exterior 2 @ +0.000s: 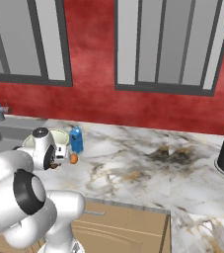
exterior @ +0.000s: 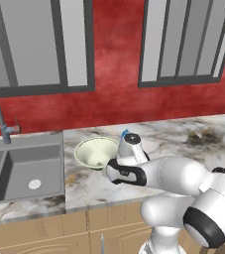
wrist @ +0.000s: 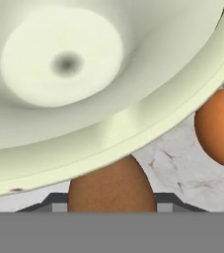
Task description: Gather the eggs and milk located in the vicinity of the sink area and place them right next to the bowl.
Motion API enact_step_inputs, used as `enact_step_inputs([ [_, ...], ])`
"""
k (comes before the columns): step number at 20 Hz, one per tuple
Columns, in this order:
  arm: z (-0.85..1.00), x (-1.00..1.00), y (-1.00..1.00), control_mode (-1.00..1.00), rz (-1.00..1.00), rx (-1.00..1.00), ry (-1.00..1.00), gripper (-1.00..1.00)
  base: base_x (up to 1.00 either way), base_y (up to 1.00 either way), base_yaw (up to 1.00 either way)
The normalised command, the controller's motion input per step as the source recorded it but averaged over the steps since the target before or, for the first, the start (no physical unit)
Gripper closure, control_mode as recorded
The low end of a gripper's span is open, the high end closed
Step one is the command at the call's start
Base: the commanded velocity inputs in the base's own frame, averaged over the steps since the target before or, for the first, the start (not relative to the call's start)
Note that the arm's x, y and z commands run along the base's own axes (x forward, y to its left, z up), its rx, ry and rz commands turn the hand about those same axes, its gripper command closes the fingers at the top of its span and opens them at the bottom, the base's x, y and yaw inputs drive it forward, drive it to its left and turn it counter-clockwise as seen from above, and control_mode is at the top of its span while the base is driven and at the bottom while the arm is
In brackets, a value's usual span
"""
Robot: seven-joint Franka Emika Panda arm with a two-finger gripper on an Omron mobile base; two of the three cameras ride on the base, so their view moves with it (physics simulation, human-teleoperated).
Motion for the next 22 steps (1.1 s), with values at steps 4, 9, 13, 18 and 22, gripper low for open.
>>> enact_step_inputs([
  [4,-0.2,0.0,0.0,-1.0,0.0,0.0,0.0,1.0,0.0,0.0,0.0],
  [9,-0.26,0.0,0.0,-1.0,0.0,0.0,0.0,1.0,0.0,0.0,0.0],
  [13,-0.12,0.0,0.0,-1.0,0.0,0.0,0.0,1.0,0.0,0.0,0.0],
  [18,-0.04,0.0,0.0,-1.0,0.0,0.0,0.0,1.0,0.0,0.0,0.0],
  [22,-0.03,0.0,0.0,-1.0,0.0,0.0,-0.01,1.0,0.0,0.0,0.0],
])
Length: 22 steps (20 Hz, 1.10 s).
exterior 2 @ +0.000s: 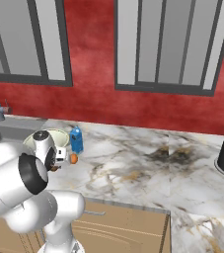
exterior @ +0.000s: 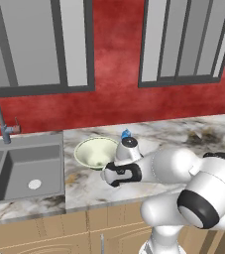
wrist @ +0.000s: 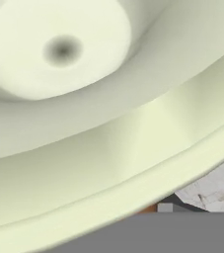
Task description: Gather the eggs and milk located in the vicinity of the sink area and place them right next to the bowl.
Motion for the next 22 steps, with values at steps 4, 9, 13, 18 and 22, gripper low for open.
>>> enact_step_inputs([
  [4,-0.03,0.0,0.0,-1.0,0.0,0.0,-0.01,1.0,0.0,0.0,0.0],
  [9,-0.06,0.01,0.0,-1.0,0.0,0.0,-0.02,1.0,0.0,0.0,0.0],
  [13,-0.04,0.01,0.0,-1.0,0.0,0.0,-0.02,1.0,0.0,0.0,0.0],
  [18,-0.02,0.01,0.0,-1.0,0.0,0.0,-0.03,1.0,0.0,0.0,0.0],
  [22,-0.02,0.0,0.0,-1.0,0.0,0.0,-0.01,-1.0,0.0,0.0,0.0],
])
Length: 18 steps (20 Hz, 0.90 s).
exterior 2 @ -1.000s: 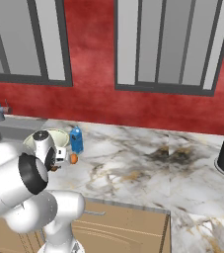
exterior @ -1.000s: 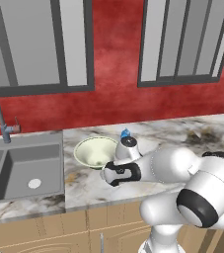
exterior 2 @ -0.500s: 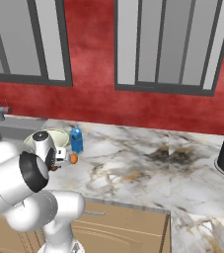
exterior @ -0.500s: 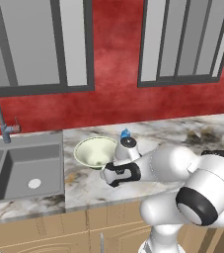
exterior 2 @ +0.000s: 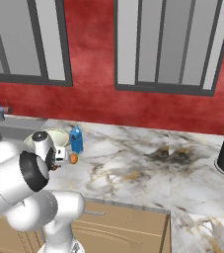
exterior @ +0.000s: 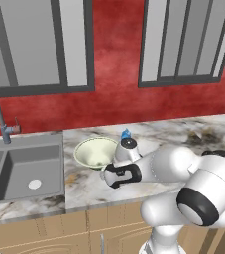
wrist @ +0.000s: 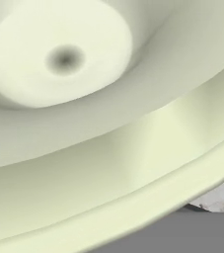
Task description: Gather the eggs and milk located in the vicinity of the sink area and place them right next to the bowl.
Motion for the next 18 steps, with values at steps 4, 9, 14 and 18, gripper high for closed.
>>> enact_step_inputs([
  [4,-0.02,0.0,0.0,-1.0,0.0,0.0,0.0,-1.0,0.0,0.0,0.0],
  [9,0.0,0.0,0.0,-1.0,0.0,0.0,0.0,-1.0,0.0,0.0,0.0],
  [14,0.02,-0.01,-0.04,-1.0,0.0,0.0,0.0,-1.0,0.0,0.0,0.0],
  [18,0.26,-0.13,-0.21,-1.0,0.0,0.01,0.0,-1.0,0.0,0.0,0.0],
])
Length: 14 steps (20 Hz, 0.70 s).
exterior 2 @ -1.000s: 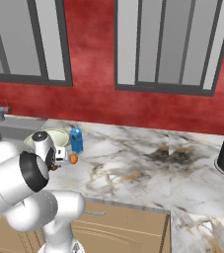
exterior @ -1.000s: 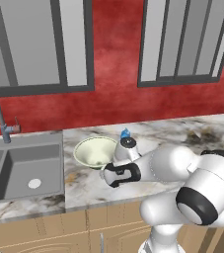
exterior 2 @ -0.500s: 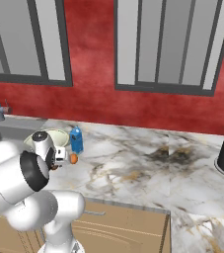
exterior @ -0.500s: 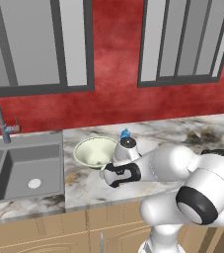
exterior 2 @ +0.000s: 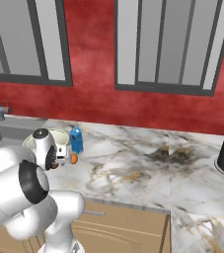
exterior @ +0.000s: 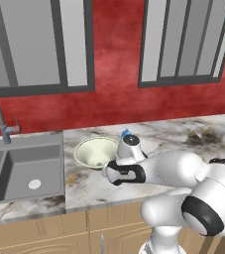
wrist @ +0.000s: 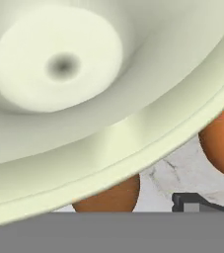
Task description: Gather the eggs and milk located in the vicinity of the sink area and place them right next to the bowl.
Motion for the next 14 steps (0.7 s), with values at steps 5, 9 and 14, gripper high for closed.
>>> enact_step_inputs([
  [5,0.3,-0.14,-0.48,-1.0,0.0,0.01,0.0,-1.0,0.0,0.0,0.0],
  [9,0.06,-0.09,-0.81,-1.0,0.04,0.0,0.0,-1.0,0.0,0.0,0.0],
  [14,0.0,0.0,-0.79,-1.0,0.09,-0.05,-0.02,-1.0,0.0,0.0,0.0],
])
